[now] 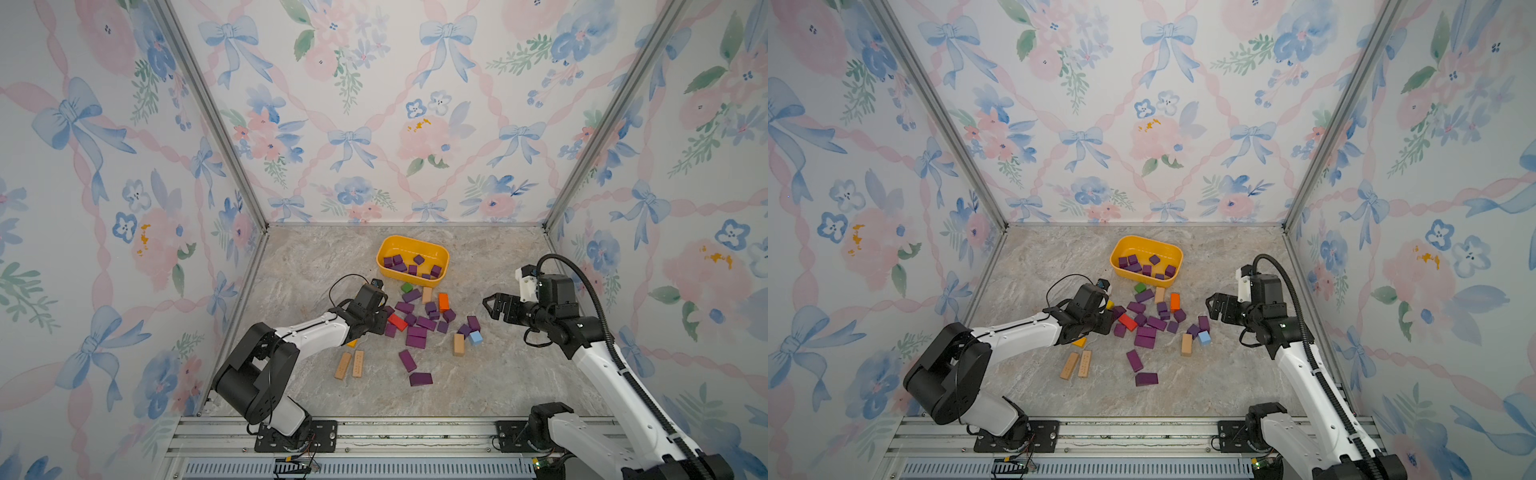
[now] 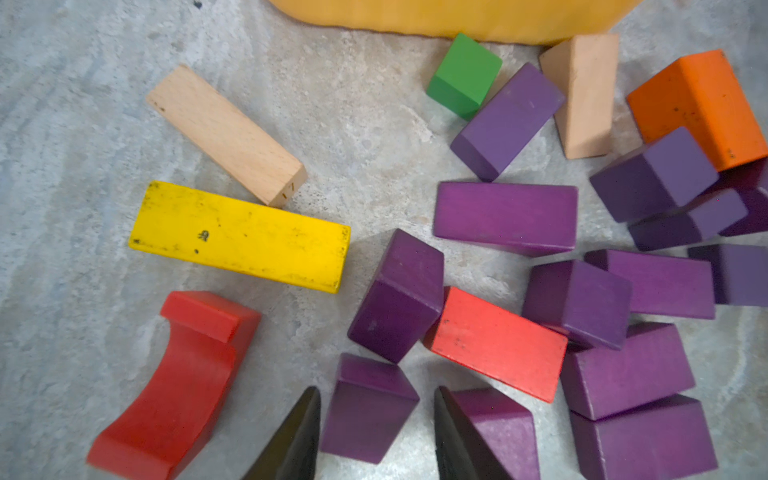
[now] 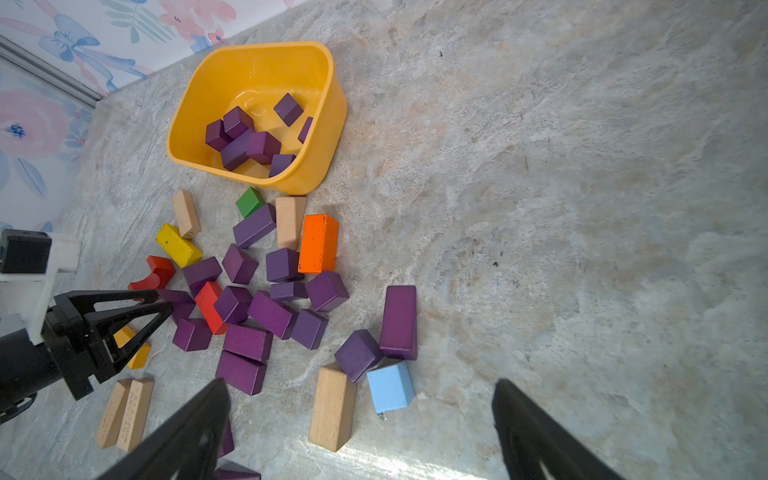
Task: Pick purple bricks into the storage bin
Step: Pick up the building block from the center of the board.
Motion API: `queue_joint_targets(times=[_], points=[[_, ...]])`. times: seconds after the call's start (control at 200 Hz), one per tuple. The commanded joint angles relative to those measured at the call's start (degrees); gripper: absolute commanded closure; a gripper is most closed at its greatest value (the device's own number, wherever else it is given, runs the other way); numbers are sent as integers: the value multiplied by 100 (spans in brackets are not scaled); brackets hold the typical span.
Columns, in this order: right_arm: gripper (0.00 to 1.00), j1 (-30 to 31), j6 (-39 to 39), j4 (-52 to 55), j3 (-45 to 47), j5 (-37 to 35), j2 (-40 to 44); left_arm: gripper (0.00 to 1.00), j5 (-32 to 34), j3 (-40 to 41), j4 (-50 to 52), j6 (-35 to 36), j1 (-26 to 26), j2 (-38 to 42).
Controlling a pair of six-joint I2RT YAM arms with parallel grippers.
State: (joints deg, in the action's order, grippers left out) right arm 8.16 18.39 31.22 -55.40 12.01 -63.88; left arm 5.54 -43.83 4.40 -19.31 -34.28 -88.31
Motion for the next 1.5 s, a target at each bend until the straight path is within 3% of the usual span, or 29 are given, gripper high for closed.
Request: queue_joint_targets(times=[0.0,0.275,0.455,0.575,1.055,1.275,1.495], points=[[3,-109,-47,73,86,34,-107,53,28,13,72,105,62,-160],[3,-203,-3,77,82,92,-163,54,26,-116,72,164,61,-497],[3,-206,-11,18,55,176,-184,69,84,-187,73,215,58,-545],[3,-206,-18,-6,46,236,-178,72,167,-226,70,278,78,-522],[3,-202,155,-336,-2,802,-283,73,-218,-662,62,296,94,-53],[3,-210,202,-389,-8,865,-327,74,-223,-1204,64,372,96,-206],[3,-210,234,-388,60,838,-362,75,-243,-2484,52,676,155,-1040]])
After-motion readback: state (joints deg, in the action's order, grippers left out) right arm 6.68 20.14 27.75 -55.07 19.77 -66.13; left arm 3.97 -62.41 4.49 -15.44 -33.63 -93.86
